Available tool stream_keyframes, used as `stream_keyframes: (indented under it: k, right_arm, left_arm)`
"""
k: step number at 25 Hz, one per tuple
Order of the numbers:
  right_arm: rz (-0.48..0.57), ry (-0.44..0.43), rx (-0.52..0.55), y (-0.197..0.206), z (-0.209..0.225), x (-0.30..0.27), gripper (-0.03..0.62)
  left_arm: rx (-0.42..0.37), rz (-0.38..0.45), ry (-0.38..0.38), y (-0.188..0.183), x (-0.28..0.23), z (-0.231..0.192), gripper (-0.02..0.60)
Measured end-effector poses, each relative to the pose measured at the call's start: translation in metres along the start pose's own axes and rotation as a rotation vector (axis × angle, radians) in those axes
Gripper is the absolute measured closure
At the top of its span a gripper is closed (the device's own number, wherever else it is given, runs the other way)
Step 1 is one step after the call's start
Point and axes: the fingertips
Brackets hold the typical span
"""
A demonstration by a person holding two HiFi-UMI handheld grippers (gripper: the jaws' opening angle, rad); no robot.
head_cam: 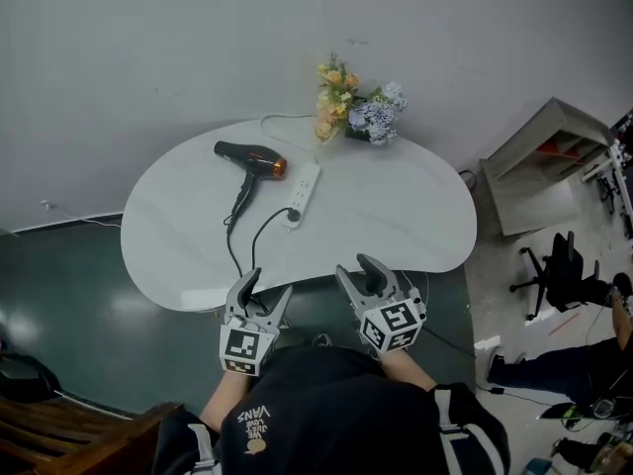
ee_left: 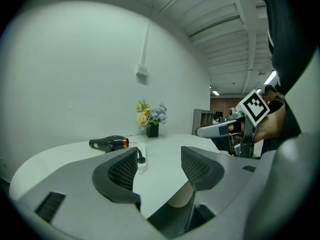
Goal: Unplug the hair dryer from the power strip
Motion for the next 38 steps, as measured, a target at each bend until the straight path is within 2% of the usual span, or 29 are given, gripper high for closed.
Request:
stream_keyframes:
  k: [11,20,30,33,38]
  right_arm:
    - [0.023,0.079,-0.027,0.001,-0.007,-0.052,0.405]
    - [0.011,0.096,-0.026,0.006,0.002,-0.082,0.405]
    - [-0.1,-0.004,0.041,0.001,0.032,-0.131,0.405]
    - [-0.141,-0.041,0.067,-0.002,0.043,-0.146,0.405]
    - [-0.203,-0.111,0.106,-0.004,0.059,-0.166,0.405]
  left_arm:
    - [-0.05,-0.003,0.195,0.013,-0.028,-0.025,0.308]
    - [-0.056,0.008,0.259,0.016,-0.041,-0.032,0.308]
    - [-0.037,-0.027,0.188,0.011,-0.078,-0.034,0.31]
    - [-0.008,-0.033,0.148,0.005,-0.092,-0.034,0.31]
    - [0.006,-0.082,0.07,0.015,-0.109,-0.034,0.31]
Point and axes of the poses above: the fingertips, and each gripper's own axes: x backward along the fingers, z to its right, y out of its underside, and after that the axes turned 13 degrees about -x, right-handed
